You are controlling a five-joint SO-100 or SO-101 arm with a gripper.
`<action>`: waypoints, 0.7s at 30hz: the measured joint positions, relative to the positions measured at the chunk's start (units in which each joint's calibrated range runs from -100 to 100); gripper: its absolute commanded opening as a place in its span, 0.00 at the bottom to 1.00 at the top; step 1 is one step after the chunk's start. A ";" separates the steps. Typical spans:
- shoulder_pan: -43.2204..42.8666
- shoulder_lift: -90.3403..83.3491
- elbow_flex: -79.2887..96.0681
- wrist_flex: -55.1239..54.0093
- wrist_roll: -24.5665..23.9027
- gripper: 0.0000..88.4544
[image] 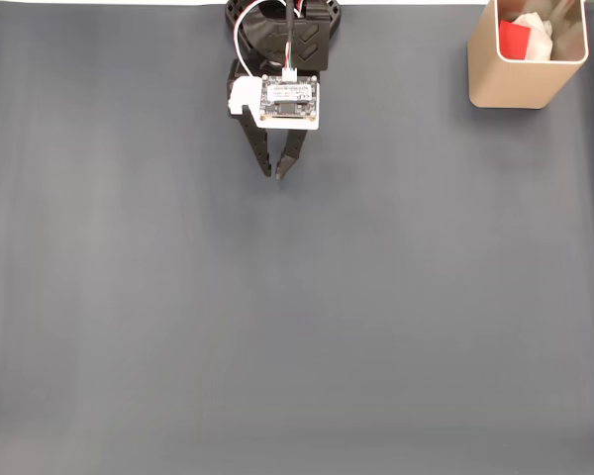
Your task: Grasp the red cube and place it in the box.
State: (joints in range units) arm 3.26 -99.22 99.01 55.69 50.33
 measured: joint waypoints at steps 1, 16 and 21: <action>0.00 0.00 0.00 0.80 0.00 0.00; 0.00 0.00 0.00 12.49 1.17 0.00; 0.00 0.00 0.00 15.04 1.22 0.00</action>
State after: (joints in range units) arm 3.26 -99.22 99.01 70.72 51.55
